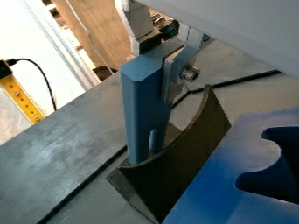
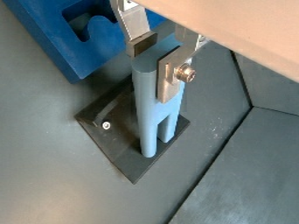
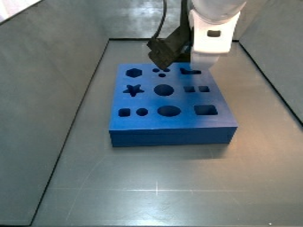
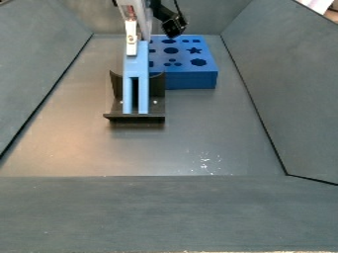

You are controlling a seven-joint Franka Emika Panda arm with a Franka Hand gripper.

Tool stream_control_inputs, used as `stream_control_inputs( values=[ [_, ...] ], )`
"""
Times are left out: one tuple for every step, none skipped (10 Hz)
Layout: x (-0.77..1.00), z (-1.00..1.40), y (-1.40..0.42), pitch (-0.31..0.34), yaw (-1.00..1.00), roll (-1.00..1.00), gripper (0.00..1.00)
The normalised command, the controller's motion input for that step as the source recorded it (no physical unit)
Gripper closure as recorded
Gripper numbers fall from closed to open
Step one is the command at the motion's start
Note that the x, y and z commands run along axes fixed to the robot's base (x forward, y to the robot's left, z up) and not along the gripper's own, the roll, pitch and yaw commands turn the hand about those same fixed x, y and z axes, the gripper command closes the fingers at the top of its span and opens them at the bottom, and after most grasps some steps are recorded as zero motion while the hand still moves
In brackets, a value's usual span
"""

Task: Pick up the square-circle object. Move up. Rotate the square-circle object. Place the square-circle object on the fixture. Regrasp the square-circle object. Move to above the board. Insert the square-circle object.
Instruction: Move to above the board.

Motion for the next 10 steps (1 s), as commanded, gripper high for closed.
stream_control_inputs(
  values=[
    [-0.04,1.0,-0.34,-0.007,0.08,0.03,1.0],
    [-0.05,1.0,-0.33,0.009,0.07,0.04,1.0],
    [-0.05,1.0,-0.31,0.018,0.06,0.03,1.0],
    [-0.04,1.0,-0.28,0.024,0.04,-0.01,1.0],
    [-0.04,1.0,-0.27,0.034,0.02,-0.03,1.0],
    [-0.04,1.0,-0.24,0.048,0.01,-0.04,1.0],
    [-0.04,1.0,-0.23,0.059,0.0,-0.05,1.0],
    [-0.04,1.0,-0.21,0.075,0.0,-0.05,1.0],
    [-0.04,1.0,-0.19,0.088,0.01,-0.05,1.0],
    [-0.03,1.0,-0.17,0.103,0.02,-0.05,1.0]
  ],
)
